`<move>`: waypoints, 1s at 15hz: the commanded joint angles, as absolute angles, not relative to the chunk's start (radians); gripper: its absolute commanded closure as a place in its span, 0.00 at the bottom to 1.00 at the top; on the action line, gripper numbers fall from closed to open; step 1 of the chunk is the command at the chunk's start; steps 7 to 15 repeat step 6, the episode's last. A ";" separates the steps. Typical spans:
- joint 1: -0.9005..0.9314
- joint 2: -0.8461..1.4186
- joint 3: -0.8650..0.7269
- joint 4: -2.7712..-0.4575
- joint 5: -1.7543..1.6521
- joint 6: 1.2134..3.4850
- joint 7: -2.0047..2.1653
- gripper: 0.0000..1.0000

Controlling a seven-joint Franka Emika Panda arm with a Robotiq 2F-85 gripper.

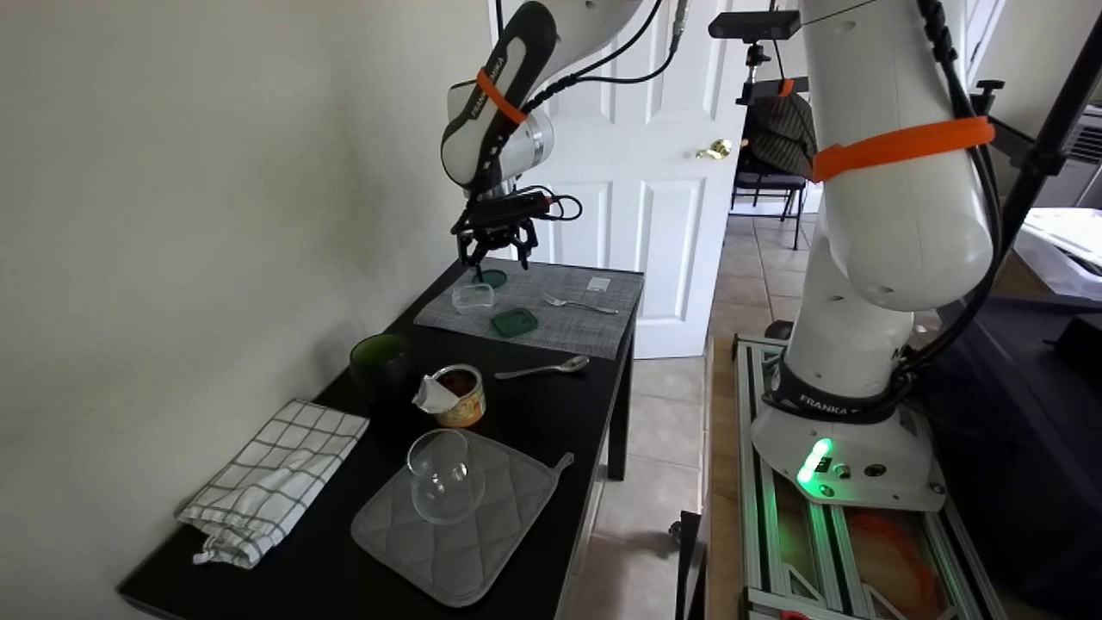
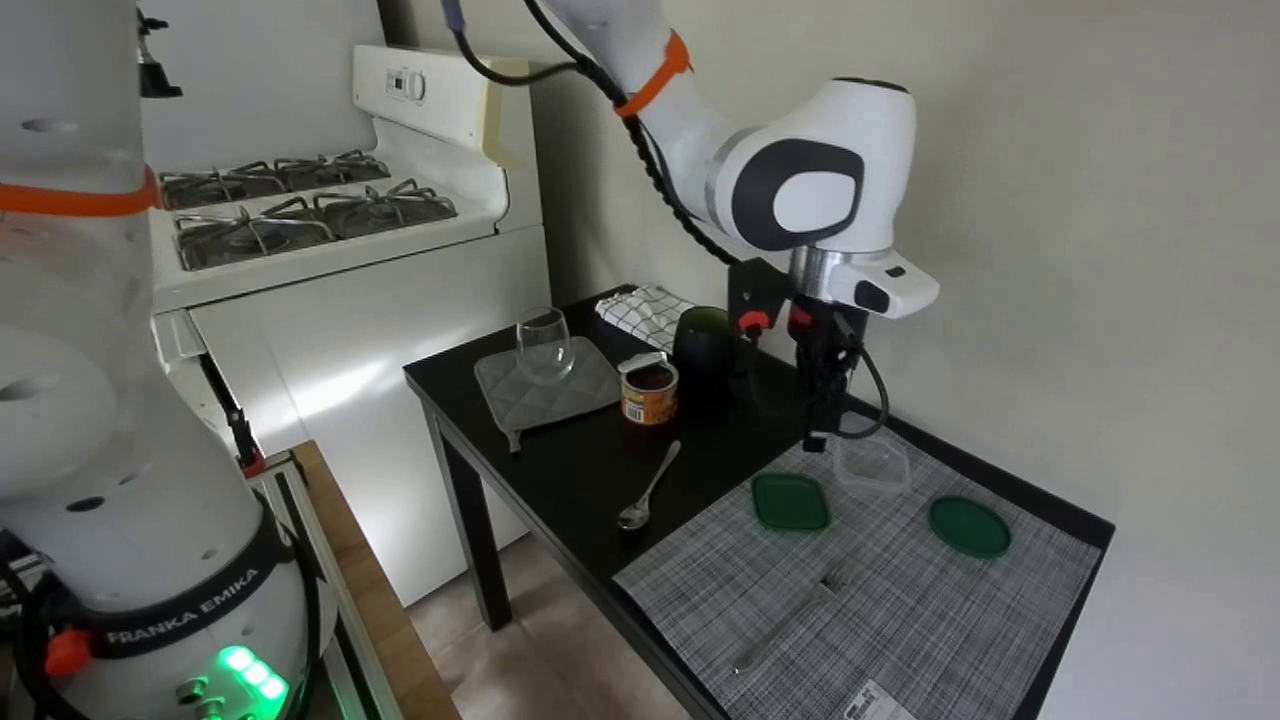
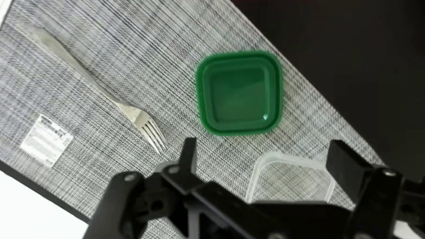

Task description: Pour the contents from the bowl into the can

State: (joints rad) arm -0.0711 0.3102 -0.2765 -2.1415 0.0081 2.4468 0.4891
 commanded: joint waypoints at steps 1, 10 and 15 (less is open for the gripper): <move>-0.006 0.108 -0.286 -2.358 -0.217 2.452 0.511 0.00; -0.058 0.200 -0.250 -2.248 -0.133 2.444 0.503 0.00; -0.058 0.200 -0.250 -2.248 -0.133 2.444 0.503 0.00</move>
